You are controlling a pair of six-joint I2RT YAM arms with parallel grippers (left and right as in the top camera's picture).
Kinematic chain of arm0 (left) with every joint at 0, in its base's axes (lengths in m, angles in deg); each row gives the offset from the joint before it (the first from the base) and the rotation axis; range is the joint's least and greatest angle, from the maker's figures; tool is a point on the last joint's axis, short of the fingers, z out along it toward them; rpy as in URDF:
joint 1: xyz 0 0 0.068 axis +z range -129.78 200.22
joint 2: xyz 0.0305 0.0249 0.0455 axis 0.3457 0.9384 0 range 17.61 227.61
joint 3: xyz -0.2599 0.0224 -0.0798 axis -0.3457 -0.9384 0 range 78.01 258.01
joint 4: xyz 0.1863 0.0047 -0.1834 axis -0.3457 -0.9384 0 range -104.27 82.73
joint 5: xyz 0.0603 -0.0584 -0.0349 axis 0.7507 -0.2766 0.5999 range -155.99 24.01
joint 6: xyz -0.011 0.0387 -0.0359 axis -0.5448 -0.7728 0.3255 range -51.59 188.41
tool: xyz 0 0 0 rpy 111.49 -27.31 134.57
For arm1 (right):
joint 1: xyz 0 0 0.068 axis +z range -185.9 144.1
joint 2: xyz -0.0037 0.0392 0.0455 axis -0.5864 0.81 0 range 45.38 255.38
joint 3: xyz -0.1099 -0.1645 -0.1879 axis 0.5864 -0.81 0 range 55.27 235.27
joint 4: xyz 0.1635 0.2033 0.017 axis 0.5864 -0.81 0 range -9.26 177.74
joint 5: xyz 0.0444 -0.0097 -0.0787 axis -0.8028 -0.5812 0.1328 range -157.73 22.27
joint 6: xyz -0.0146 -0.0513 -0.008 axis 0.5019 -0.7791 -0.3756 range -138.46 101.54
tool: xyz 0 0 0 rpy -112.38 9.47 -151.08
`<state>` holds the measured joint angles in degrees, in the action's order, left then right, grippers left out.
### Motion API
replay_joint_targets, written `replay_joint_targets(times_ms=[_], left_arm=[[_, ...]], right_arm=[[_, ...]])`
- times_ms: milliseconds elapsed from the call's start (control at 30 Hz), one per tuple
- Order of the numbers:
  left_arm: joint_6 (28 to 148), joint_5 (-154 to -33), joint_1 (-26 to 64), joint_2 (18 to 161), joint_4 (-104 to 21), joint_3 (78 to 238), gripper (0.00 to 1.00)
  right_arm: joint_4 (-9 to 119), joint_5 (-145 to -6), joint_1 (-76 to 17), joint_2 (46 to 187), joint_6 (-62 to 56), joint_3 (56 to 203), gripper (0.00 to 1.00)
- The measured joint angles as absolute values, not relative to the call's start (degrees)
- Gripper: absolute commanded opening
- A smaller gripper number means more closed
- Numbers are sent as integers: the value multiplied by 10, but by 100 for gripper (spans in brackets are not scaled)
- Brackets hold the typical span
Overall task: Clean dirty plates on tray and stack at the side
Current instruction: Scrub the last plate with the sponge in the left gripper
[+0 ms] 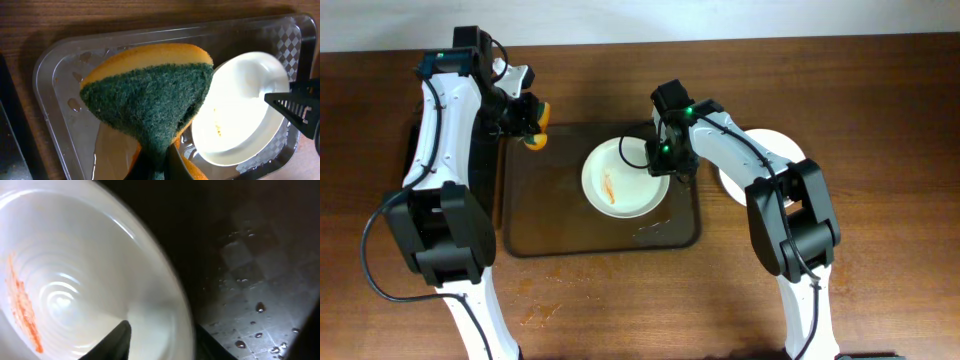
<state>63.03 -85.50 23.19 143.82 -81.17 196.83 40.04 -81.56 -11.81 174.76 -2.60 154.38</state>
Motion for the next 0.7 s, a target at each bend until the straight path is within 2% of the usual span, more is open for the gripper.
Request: replay_joint_targets(times_ms=[33,67,433,700], left_arm=[[632,-855,232,1438,-812,1968,0],[634,-855,232,1438,-812,1968,0],[635,-855,170,1445,-814,1968,0],[635,-855,142,1523,-831,1966,1]], right_arm=[[400,-820,-118,1748,-18,1544,8],[400,-826,-118,1749,-11,1544,4],[399,-859,-102,1750,130,1544,4],[403,-861,-90,1750,161,1544,4]])
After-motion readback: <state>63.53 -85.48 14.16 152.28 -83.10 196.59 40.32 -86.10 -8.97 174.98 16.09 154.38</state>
